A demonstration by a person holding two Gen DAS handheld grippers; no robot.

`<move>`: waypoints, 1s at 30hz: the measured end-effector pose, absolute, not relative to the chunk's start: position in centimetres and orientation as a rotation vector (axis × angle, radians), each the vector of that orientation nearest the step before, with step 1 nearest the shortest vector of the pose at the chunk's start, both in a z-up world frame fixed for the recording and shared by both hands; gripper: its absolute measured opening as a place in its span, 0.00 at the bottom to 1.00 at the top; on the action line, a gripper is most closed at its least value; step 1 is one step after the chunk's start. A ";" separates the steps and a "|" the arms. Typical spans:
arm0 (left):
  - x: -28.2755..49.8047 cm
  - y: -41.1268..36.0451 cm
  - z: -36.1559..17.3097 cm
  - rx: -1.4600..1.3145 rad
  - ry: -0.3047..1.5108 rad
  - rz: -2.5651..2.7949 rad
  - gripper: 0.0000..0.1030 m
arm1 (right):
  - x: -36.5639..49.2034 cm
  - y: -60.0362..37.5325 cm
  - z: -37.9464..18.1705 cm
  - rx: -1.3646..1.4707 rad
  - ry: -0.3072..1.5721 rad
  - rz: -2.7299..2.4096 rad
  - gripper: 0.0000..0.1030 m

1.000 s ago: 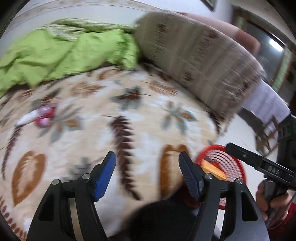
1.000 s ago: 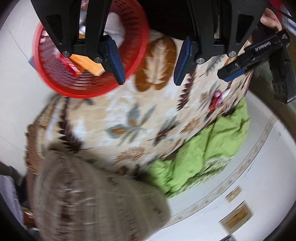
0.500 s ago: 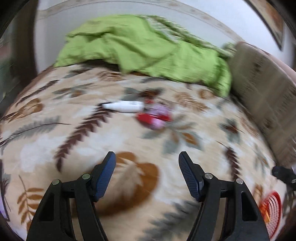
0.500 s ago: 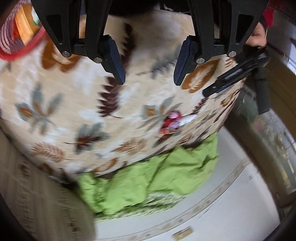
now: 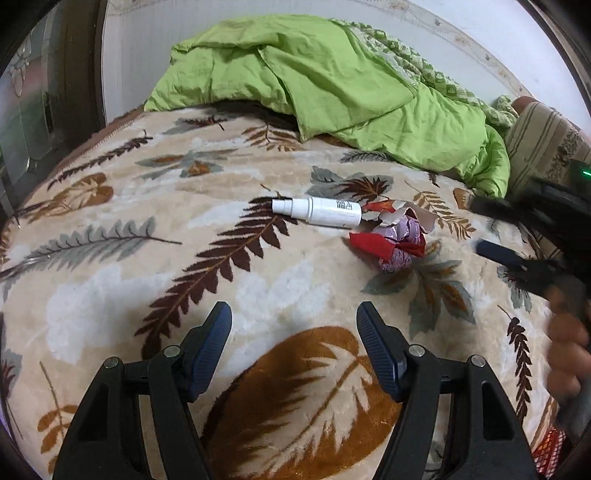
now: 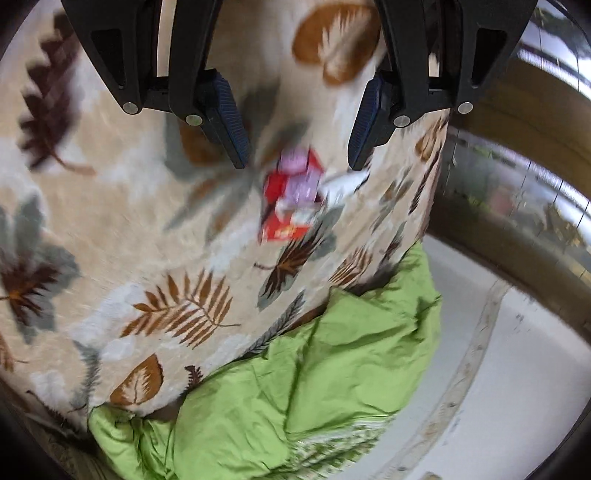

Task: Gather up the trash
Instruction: 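Grasp the red snack bag with the right gripper and lift it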

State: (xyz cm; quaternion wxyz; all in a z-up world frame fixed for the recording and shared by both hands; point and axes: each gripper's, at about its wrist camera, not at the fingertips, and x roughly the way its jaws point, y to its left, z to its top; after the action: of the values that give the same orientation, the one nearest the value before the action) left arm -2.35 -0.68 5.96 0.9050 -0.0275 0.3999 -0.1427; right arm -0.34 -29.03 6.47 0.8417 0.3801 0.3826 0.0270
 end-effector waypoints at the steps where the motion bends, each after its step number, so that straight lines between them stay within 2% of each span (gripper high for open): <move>1: -2.3 -0.6 6.0 -0.065 0.830 -0.299 0.67 | 0.8 -29.2 6.0 0.818 0.816 0.053 0.57; 12: -1.3 -0.1 5.4 -0.103 0.861 -0.290 0.67 | 8.3 -31.2 -1.2 1.101 0.849 0.048 0.57; 14: -1.3 -0.1 5.3 -0.097 0.860 -0.286 0.67 | 8.4 -30.9 -1.3 1.134 0.835 0.089 0.47; 15: -1.3 0.0 5.3 -0.096 0.862 -0.285 0.67 | 8.5 -30.7 -1.3 1.148 0.830 0.116 0.38; 17: -1.2 0.0 5.2 -0.100 0.862 -0.281 0.67 | 8.3 -30.0 -0.8 1.135 0.826 0.149 0.31; 19: -1.2 0.1 5.3 -0.100 0.858 -0.276 0.67 | 7.9 -29.1 -0.2 1.091 0.838 0.147 0.21; 22: -1.3 0.5 5.5 -0.110 0.852 -0.269 0.67 | 6.4 -28.0 0.1 1.066 0.848 0.169 0.16; 26: -1.3 1.3 5.7 -0.138 0.843 -0.264 0.67 | 2.5 -25.5 -0.3 1.083 0.908 0.258 0.15; 30: -1.3 1.9 6.0 -0.175 0.839 -0.282 0.67 | -2.0 -25.1 1.4 1.112 0.826 0.315 0.13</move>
State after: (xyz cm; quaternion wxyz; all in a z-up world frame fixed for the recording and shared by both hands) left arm -1.30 1.94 5.97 0.8999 -0.0847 0.4055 -0.1362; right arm -1.96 -25.12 1.36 0.7581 0.5105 0.3792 0.1447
